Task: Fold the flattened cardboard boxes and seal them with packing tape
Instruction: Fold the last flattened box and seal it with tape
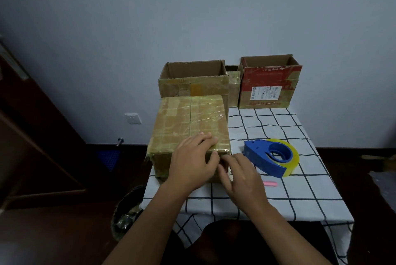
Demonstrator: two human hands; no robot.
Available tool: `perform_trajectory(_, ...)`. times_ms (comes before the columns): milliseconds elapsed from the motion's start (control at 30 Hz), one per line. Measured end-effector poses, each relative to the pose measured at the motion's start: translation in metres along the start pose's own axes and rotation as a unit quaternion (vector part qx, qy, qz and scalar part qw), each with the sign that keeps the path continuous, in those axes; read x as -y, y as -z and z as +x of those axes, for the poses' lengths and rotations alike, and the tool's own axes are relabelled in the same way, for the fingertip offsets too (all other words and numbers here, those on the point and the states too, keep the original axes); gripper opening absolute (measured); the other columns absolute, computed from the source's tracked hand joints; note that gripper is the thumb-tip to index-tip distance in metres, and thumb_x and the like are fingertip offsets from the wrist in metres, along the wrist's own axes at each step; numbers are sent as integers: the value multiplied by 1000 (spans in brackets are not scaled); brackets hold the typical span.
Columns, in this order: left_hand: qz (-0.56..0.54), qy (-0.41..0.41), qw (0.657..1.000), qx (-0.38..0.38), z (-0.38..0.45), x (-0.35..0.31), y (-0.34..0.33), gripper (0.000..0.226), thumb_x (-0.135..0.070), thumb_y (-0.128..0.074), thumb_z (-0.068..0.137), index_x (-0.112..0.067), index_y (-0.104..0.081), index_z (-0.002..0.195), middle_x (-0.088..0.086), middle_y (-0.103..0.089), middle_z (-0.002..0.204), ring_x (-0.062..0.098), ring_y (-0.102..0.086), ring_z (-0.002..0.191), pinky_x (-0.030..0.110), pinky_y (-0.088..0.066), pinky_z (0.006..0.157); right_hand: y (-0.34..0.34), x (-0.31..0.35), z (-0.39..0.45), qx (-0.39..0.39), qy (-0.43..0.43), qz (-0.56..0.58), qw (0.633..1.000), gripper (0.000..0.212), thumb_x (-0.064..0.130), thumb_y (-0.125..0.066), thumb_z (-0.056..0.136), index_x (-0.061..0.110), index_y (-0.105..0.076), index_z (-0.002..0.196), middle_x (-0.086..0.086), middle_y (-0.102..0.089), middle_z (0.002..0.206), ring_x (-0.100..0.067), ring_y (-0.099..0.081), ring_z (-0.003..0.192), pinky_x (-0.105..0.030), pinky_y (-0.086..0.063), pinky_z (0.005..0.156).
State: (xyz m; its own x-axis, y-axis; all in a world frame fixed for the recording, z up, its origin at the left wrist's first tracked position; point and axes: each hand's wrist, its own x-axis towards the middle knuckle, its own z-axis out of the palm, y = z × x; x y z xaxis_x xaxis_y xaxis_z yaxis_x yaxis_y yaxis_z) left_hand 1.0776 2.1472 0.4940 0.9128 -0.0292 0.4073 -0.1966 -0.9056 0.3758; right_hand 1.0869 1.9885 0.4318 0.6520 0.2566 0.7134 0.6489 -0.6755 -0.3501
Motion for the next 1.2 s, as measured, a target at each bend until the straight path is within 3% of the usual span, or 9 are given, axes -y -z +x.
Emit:
perform_trajectory(100, -8, 4, 1000, -3, -1, 0, 1, 42, -37, -49, 87, -26, -66, 124, -9, -61, 132, 9, -49, 129, 36, -38, 108, 15, -15, 4, 67, 7, 127, 990, 23, 21, -49, 96, 13, -64, 112, 2, -63, 99, -14, -60, 85, -33, -53, 70)
perform_trajectory(200, -8, 6, 1000, 2, 0, -2, 2, 44, -38, -48, 87, -27, -65, 126, -10, -60, 134, 8, -48, 129, 34, -34, 108, 27, -24, 9, 119, -79, 188, 972, 9, 34, -57, 96, 30, -52, 102, 12, -60, 89, -11, -63, 78, -37, -57, 60)
perform_trajectory(367, -15, 5, 1000, -7, -1, -6, -1, 44, -41, -48, 86, -26, -67, 123, -9, -62, 131, 9, -51, 127, 37, -37, 107, 17, -31, 19, 122, -67, 63, 988, 34, 52, -49, 94, 21, -56, 83, 5, -59, 75, -18, -62, 64, -41, -53, 48)
perform_trajectory(600, -10, 5, 1000, -13, -1, -4, 0, 45, -40, -49, 86, -25, -67, 124, -8, -62, 132, 9, -49, 129, 32, -32, 108, 18, -17, 27, 99, 2, -62, 993, 31, 38, -43, 94, 20, -55, 73, 5, -56, 60, -20, -54, 47, -32, -37, 38)
perform_trajectory(833, -6, -45, 996, 75, -5, -1, 13, 58, -39, -42, 91, -24, -41, 147, -4, -39, 154, 8, -24, 145, 31, -8, 122, 27, -9, 30, 157, -5, -136, 978, 23, 29, -67, 88, 22, -54, 71, 5, -56, 54, -20, -53, 41, -28, -30, 37)
perform_trajectory(933, -29, -57, 997, 49, -12, -2, 20, 58, -34, -47, 92, -23, -37, 149, -3, -35, 156, 13, -14, 149, 31, -2, 121, 29, -5, 33, 156, -12, -139, 978, 25, 24, -72, 86, 20, -55, 68, 5, -54, 52, -20, -51, 39, -21, -14, 38)
perform_trajectory(1067, -82, 117, 964, -226, -41, 21, 32, 49, -21, -51, 91, -14, -49, 139, 2, -47, 145, 11, -31, 139, 29, -24, 114, 41, 2, 38, 215, -99, -185, 954, 33, 48, -56, 94, 21, -46, 77, 4, -56, 66, -22, -58, 60, -29, -34, 44)
perform_trajectory(1133, -162, 246, 924, -245, -56, 39, 37, 46, -16, -54, 95, -14, -47, 141, 1, -45, 143, 3, -33, 130, 23, -28, 106, 49, 7, 44, 162, -80, -173, 968, 39, 53, -56, 88, 17, -47, 77, 2, -52, 71, -23, -52, 66, -34, -43, 49)
perform_trajectory(1200, -239, 294, 904, -196, -67, 54, 37, 45, -17, -55, 97, -18, -47, 141, -2, -49, 140, 3, -42, 126, 25, -36, 103, 47, 18, 52, 85, 9, -138, 987, 39, 51, -55, 87, 13, -56, 83, -5, -56, 82, -28, -53, 78, -39, -47, 61)
